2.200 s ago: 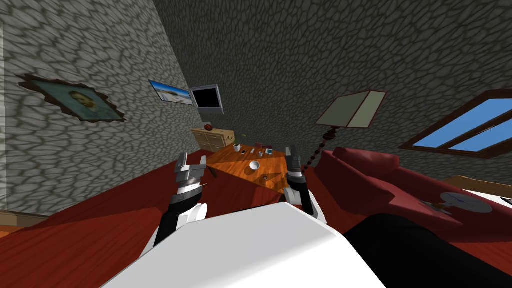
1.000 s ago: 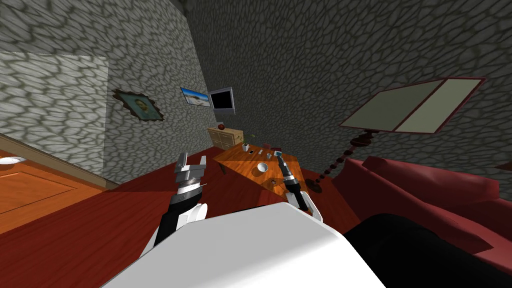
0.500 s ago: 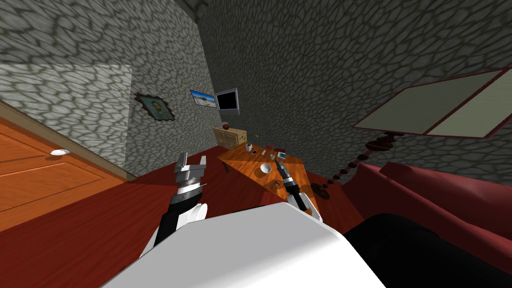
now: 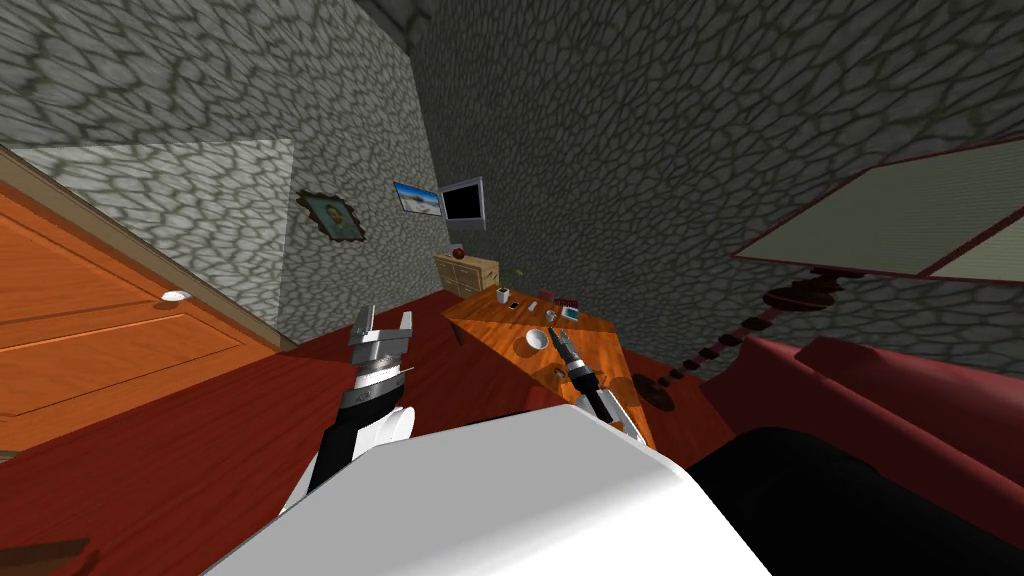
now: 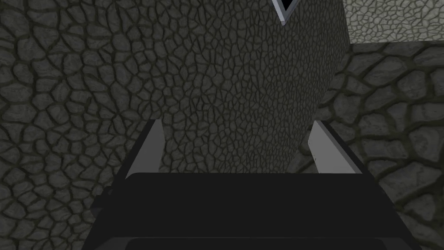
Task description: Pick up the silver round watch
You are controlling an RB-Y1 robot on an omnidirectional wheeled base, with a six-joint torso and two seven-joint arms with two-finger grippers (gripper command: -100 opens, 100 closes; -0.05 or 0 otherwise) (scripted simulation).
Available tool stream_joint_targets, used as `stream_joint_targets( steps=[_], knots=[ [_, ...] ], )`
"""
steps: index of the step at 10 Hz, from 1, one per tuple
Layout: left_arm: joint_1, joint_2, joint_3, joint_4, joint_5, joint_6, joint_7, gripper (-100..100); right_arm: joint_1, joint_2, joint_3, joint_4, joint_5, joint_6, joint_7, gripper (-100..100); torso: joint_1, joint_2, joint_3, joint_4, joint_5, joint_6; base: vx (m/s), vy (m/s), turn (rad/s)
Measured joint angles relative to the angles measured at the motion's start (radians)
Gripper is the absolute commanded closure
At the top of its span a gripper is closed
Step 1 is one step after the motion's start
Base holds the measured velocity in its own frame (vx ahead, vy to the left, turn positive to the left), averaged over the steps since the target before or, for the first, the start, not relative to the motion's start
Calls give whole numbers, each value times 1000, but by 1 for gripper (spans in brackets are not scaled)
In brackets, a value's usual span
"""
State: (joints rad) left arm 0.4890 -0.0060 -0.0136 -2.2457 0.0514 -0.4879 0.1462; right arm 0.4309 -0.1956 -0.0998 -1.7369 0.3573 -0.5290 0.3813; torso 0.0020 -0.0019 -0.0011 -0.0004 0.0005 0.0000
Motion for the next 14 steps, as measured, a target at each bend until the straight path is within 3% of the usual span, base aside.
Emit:
stream_joint_targets(
  steps=[7, 14],
  knots=[
    [0, 0, 0, 0, 0, 0, 0, 0, -26, -55, -11, 246, 125, 27, 89, -100, -1, 0, 0, 0, 0, 0, 37, 20, 139],
    [0, 0, 0, 0, 0, 0, 0, 0, -30, -95, -13, 431, 227, 54, 157, -100, -1, 2, 1, 0, 0, 1, 29, 10, 99]
  ],
)
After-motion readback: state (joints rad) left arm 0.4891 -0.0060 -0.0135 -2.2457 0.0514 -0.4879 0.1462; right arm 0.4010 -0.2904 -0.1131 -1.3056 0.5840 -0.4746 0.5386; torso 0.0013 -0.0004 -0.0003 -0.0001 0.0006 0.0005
